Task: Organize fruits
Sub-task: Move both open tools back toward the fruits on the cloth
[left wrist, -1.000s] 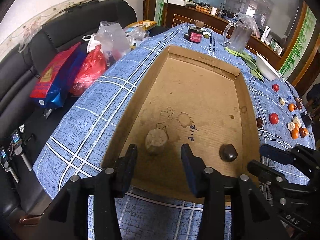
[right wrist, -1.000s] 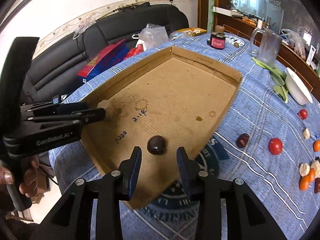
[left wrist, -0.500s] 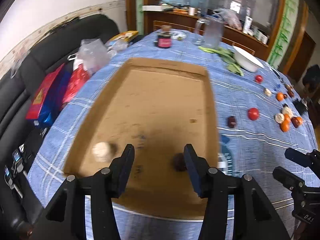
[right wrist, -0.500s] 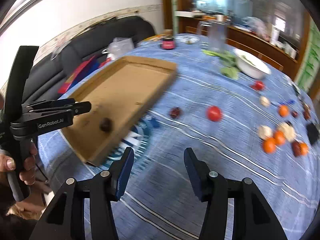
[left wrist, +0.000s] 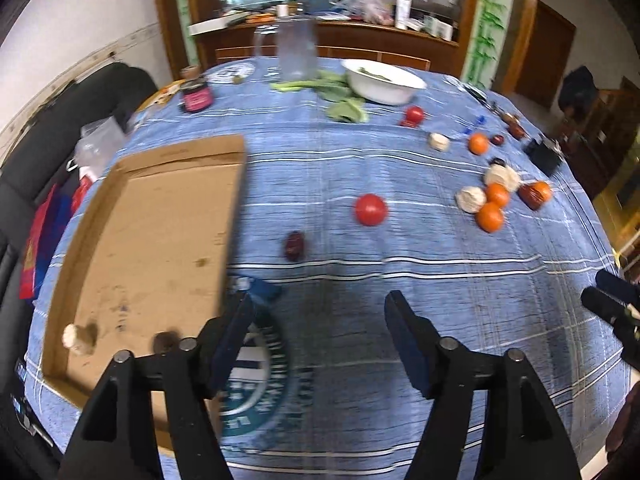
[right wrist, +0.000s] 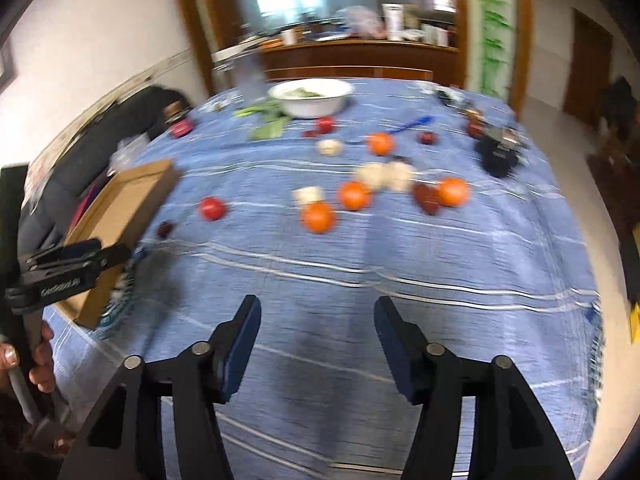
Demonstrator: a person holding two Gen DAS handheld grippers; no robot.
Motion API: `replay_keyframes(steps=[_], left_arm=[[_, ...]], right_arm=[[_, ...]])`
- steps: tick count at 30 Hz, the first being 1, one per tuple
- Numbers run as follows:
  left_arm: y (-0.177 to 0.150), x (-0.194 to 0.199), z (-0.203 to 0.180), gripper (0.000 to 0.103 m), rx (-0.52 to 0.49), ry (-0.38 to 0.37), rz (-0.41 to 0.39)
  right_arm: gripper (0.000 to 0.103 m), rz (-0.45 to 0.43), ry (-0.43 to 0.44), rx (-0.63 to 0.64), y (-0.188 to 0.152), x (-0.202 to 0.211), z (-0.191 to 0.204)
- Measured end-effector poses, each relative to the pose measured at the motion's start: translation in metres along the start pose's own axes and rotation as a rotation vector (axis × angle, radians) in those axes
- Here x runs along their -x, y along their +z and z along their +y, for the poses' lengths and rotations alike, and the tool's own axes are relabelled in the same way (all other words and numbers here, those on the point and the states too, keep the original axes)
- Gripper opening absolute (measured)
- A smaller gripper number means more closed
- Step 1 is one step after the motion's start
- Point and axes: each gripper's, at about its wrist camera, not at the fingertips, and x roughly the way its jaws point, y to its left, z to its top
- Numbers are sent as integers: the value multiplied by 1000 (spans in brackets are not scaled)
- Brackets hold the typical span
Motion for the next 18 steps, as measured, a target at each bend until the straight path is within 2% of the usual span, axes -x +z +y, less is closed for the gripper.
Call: replay_keyframes(steps=[5,9,18], left_arm=[[5,-10,-36,71,-57,-11,23],[8,-17,-59,71,-89,-23,43],[12,-32,-86,71,-116,-23,94]], right_arm=[[64,-13,-69,-47,7,3,-54],[64,-18,-76,-70,26,-9,-84],[64,23,-94,20,83,-82,-121]])
